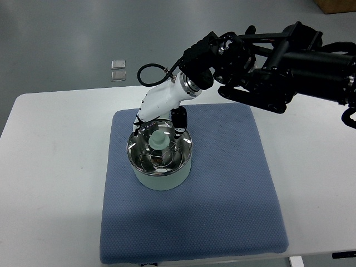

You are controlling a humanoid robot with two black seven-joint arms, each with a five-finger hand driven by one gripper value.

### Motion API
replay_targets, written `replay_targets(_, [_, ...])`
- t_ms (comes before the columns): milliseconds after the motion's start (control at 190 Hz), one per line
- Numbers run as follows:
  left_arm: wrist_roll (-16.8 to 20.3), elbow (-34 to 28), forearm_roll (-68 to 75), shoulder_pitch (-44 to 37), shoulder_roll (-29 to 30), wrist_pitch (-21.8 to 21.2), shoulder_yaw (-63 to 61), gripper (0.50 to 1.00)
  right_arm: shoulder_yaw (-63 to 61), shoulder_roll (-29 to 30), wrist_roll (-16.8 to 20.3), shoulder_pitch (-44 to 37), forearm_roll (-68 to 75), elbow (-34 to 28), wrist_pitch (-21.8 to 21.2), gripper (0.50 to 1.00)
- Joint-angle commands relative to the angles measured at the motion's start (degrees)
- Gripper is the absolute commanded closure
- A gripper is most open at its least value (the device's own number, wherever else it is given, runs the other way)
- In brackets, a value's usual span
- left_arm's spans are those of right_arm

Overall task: Open lid and place right of pot
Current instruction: 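Lower the right hand fingers around the green lid knob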

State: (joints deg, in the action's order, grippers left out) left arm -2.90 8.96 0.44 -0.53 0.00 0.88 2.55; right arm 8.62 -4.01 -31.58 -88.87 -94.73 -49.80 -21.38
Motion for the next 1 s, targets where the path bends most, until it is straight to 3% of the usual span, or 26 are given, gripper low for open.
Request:
replay_targets(0, [0.00, 0.00, 0.00, 0.01, 0.00, 0.00, 0.00, 0.500, -0.18, -0.04, -0.41, 0.01, 0.60, -0.03, -0.15, 0.628])
replay_targets(997, [0.00, 0.00, 0.00, 0.01, 0.00, 0.00, 0.00, 0.500, -0.71, -1.09, -2.00, 2.65, 1.04, 0.05, 0.20, 0.624])
